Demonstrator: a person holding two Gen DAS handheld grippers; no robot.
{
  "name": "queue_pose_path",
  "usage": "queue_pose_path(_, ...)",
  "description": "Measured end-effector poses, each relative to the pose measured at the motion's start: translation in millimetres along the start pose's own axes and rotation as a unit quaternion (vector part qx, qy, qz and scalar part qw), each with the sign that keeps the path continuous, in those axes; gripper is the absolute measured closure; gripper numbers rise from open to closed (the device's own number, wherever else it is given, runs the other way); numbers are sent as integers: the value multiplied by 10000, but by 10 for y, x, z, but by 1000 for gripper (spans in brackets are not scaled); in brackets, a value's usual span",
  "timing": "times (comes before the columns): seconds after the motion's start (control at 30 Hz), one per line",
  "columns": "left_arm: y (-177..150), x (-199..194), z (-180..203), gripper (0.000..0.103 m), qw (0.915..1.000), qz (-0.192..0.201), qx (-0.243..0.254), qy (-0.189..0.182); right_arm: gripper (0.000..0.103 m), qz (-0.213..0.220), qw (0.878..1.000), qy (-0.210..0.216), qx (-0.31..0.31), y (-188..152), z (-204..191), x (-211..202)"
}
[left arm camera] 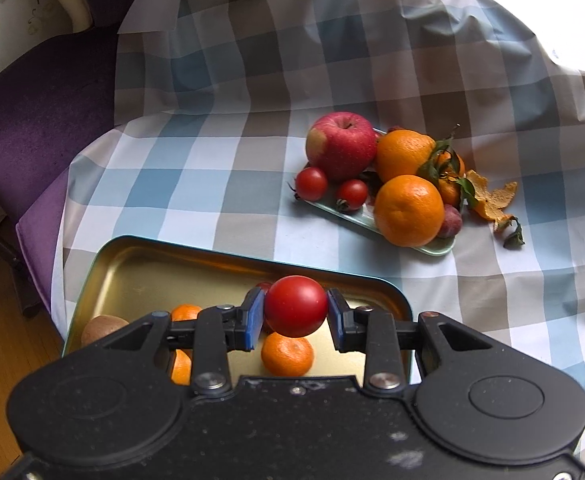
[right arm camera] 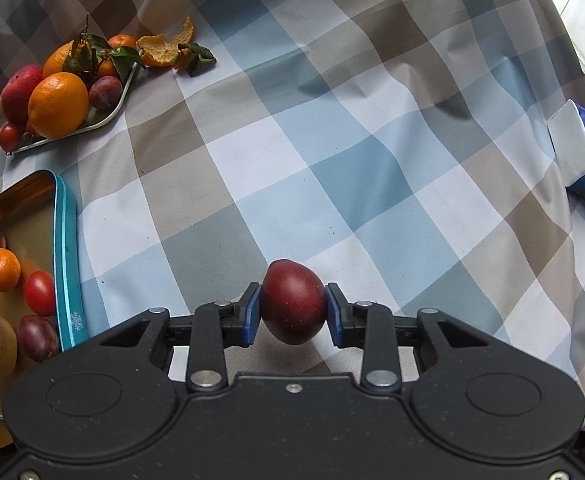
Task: Organize fruits
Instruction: 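Carry the tomato over the tin tray with the left gripper while the right carries the passion fruit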
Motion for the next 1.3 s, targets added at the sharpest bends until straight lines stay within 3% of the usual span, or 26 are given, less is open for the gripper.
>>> queue_pose_path(0.3,7,155,-520,70,9983,-213,-470,258,60,359,9958,603,-588,144,-690,-338)
queue_pose_path(0.6,26,367,-901,70,9950,-352,-569,743,60,327,9881,1079,-1042,131,-1281,-379)
queue_pose_path(0.97,-34,566,-1168,70,9928,-653,-774,647,60,254,9818,1367,-1292,81,-1706,-328)
queue_pose_path(1.3,-42,625,-1196,70,9922,-760,-849,510,60,214,9798,1445,-1367,47,-1841,-271)
Point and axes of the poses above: each gripper's, at about its wrist camera, not at the fingertips, and x roughly the way its jaws point, z to its right, y to its top, the point moved 4 cm from there along x, roughly the way its jaws point, and after that the axes turned 10 degrees about x, right-handed, at the moved point
